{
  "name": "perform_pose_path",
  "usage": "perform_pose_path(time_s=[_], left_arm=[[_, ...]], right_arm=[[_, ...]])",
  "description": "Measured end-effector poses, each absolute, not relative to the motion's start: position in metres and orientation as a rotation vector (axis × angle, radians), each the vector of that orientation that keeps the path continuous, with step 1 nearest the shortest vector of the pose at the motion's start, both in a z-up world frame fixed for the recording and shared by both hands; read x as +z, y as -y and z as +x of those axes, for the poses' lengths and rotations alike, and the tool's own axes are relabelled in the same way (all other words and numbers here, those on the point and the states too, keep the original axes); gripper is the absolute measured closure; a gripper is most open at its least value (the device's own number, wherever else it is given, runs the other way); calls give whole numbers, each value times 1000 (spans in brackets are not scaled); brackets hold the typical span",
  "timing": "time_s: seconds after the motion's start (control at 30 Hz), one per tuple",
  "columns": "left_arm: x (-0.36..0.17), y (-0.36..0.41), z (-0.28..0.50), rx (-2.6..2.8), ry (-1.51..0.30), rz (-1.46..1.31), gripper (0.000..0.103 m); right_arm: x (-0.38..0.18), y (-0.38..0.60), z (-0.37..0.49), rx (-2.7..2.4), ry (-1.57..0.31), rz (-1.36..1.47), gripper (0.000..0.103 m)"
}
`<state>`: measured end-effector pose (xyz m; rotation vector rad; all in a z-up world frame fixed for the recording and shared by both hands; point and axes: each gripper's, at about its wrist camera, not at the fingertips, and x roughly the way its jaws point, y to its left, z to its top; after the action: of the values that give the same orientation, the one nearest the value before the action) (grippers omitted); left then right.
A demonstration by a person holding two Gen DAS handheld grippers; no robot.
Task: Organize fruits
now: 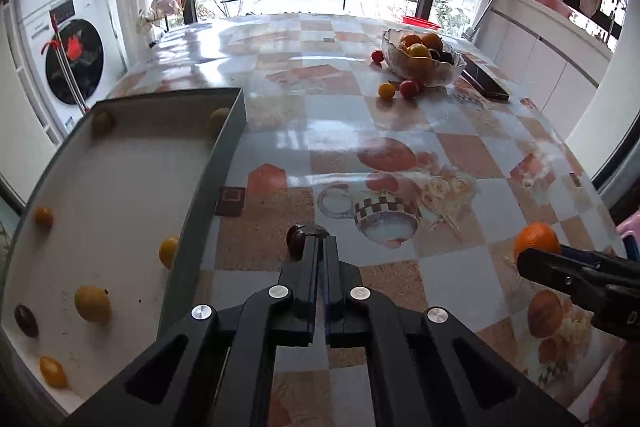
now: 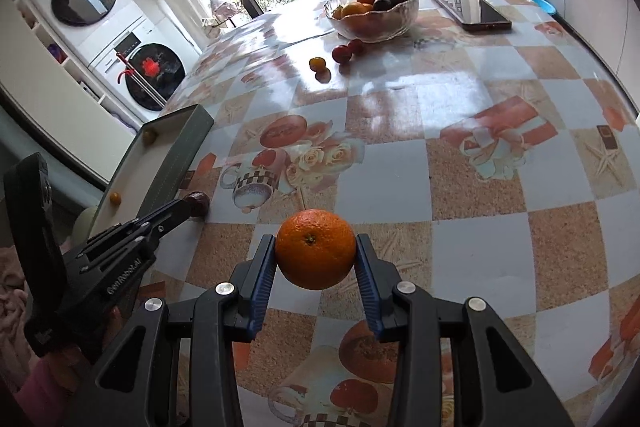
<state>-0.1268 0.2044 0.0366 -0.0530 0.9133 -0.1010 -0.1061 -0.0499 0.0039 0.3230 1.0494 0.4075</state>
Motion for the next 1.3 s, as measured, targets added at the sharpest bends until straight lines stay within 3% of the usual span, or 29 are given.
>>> perform_pose_path(time_s=[0.13,0.2,0.23,0.33,0.73,1.03,1.1,1.17,1.2,1.3], left_arm=[[39,-205,-130,-166,-920,-117,101],[45,-206,-135,-179,-875,-145,60],[48,-209,-140,-189,-834,-167,0],[54,-213,-143,-230,-764,-223,0],[14,-181,-91,-30,-952,64,0],[0,-189,-83,5,-1039,15,1],[5,-188,-88,2,-1015,7,18],[11,-187,-94,-41,-992,-13,68],[13,-189,-96,-39,-994,-11,76],[19,-197,-104,-71,-968,-65,76]], right_arm=[[-4,50,-106,415,-1054,341,60],[-5,51,-107,415,-1050,345,60],[-6,52,-107,415,-1047,345,60],[-7,55,-108,404,-1042,344,60],[-12,59,-106,393,-1057,350,60],[-9,59,-107,392,-1047,349,60],[-8,59,-107,391,-1044,349,60],[-5,59,-109,390,-1038,341,60],[-4,59,-108,390,-1039,337,60],[-2,57,-108,392,-1041,332,60]])
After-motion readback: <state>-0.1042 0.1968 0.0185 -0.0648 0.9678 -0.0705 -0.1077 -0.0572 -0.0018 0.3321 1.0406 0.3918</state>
